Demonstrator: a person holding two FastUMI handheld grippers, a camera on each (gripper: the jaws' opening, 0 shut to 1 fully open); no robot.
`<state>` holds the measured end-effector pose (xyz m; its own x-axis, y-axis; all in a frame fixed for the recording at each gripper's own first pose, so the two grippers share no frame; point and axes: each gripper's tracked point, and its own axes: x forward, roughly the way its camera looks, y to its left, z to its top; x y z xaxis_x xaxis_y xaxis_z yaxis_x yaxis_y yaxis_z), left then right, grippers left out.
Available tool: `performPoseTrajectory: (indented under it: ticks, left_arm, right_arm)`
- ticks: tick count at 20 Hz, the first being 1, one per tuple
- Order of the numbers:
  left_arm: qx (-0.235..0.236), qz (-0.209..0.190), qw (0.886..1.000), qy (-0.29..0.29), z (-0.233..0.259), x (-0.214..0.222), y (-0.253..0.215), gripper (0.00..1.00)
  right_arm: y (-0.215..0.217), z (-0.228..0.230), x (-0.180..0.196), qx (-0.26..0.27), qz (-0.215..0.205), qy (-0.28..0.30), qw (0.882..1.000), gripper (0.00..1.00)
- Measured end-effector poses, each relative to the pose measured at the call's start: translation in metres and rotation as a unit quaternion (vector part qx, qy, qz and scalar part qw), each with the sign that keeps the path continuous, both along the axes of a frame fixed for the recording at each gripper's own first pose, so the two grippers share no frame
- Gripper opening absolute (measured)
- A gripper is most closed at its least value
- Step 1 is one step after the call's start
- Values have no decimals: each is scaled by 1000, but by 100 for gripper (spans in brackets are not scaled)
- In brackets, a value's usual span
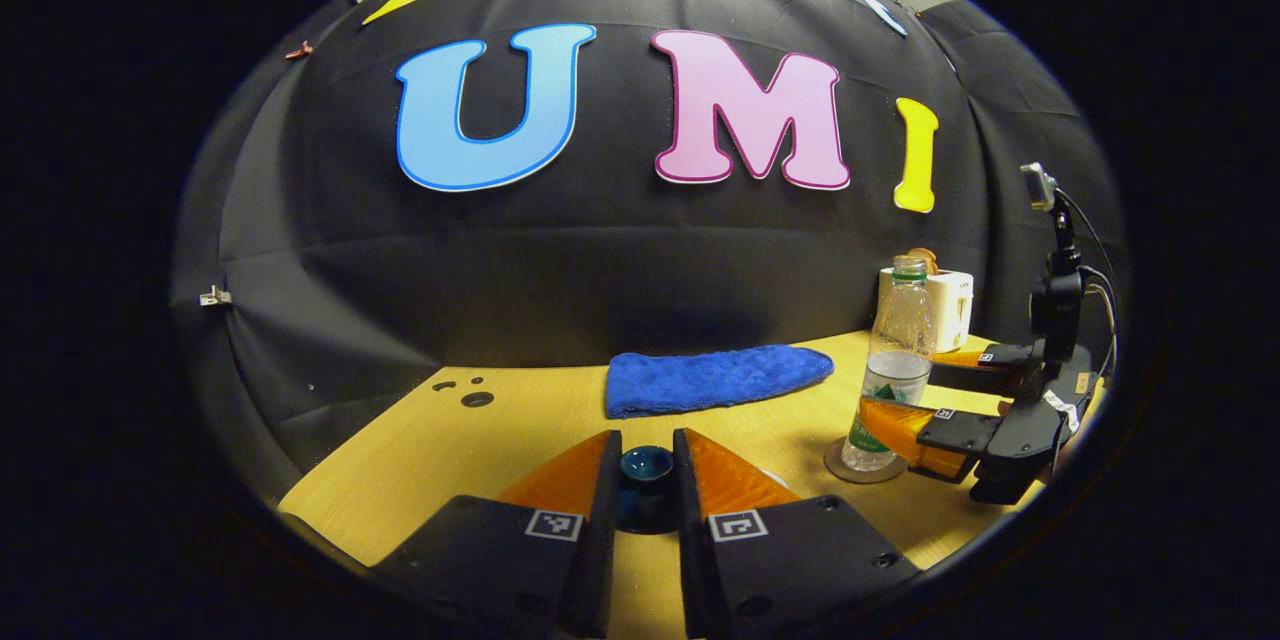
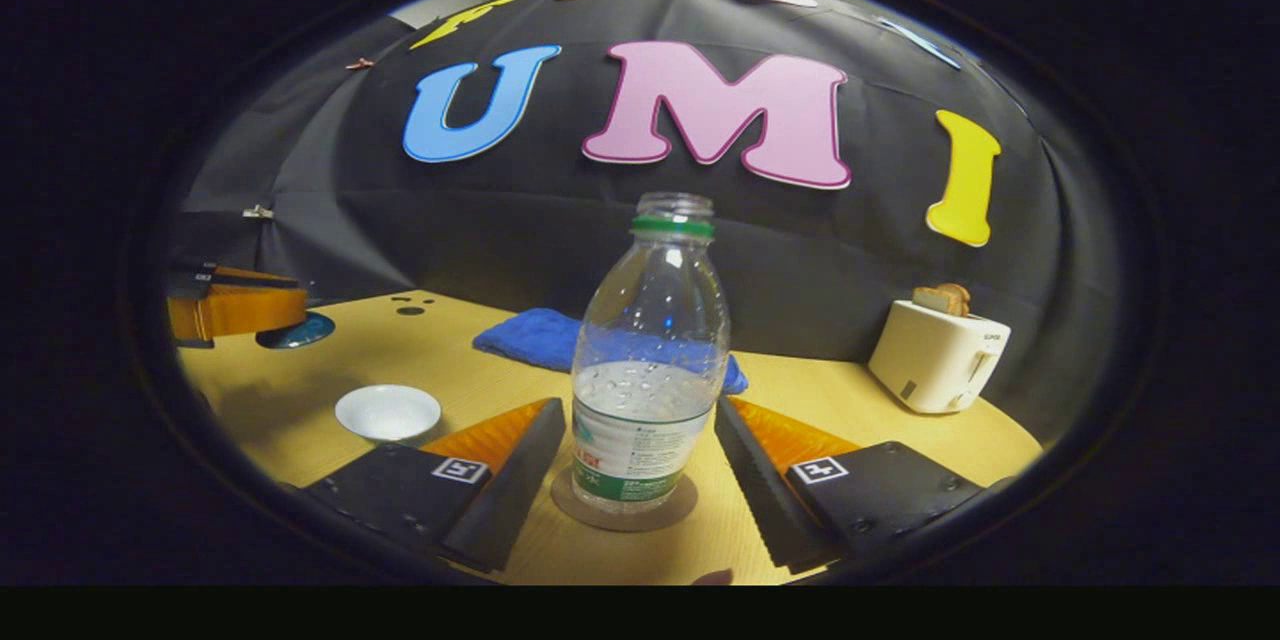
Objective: Open the teacup lid with one hand, grasp the water bottle and pour water into the teacup with the other hand; after pouring, place the water bottle on the coaster and then close the teacup lid.
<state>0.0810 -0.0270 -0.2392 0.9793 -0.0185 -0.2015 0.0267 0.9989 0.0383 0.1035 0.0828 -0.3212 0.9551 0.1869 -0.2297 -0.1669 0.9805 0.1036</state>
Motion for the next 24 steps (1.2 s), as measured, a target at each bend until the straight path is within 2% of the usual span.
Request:
performPoseTrajectory:
  ticks: [1, 3, 4, 5, 8, 10, 12, 15, 16, 17, 19, 20, 21, 22, 24]
  left_arm:
    - [0, 1, 1000, 1, -1, -1, 1, 31]
    - [-2, 2, 1000, 0, -2, -1, 1, 31]
    - [-3, 2, 1000, 1, -2, -1, 1, 31]
    - [-3, 2, 1000, 1, -3, -2, 2, 31]
    - [-4, 4, 1000, -1, -1, -4, 5, 31]
    - [-3, 6, 1000, -2, -1, -5, 8, 31]
    - [-4, 9, 1000, -3, -1, -6, 12, 28]
    - [-4, 19, 1000, -4, -1, -11, 22, 31]
    - [-5, 21, 1000, -4, 0, -13, 25, 28]
    - [-6, 25, 1000, -3, -1, -14, 28, 31]
    - [-7, 31, 999, -2, -4, -18, 33, 31]
    - [-8, 34, 999, -1, -4, -19, 36, 28]
    - [-9, 37, 999, 0, -6, -20, 38, 31]
    - [-10, 39, 999, 1, -6, -21, 39, 27]
    - [-11, 44, 999, 0, -7, -23, 44, 31]
  right_arm:
    - [0, 0, 0, 6, 2, 3, 1000, 86]
    - [-2, 6, -2, 9, 2, -1, 1000, 81]
    - [-7, 12, -2, -9, 0, -9, 1000, 79]
    - [-12, 18, -1, -37, -2, -20, 999, 75]
    - [-22, 35, 2, -147, 3, -51, 988, 77]
    - [-29, 41, 5, -239, 11, -71, 968, 77]
    - [-27, 43, 8, -324, 23, -90, 942, 76]
    - [-27, 44, 9, -423, 28, -109, 899, 75]
    - [-26, 42, 11, -443, 31, -111, 889, 75]
    - [-23, 39, 12, -457, 39, -111, 881, 75]
    - [-18, 39, 13, -486, 54, -119, 864, 76]
    - [-11, 37, 13, -500, 61, -123, 855, 78]
    - [-4, 35, 13, -510, 73, -129, 847, 76]
    - [3, 30, 12, -518, 85, -133, 841, 76]
    - [10, 30, 13, -537, 100, -144, 825, 76]
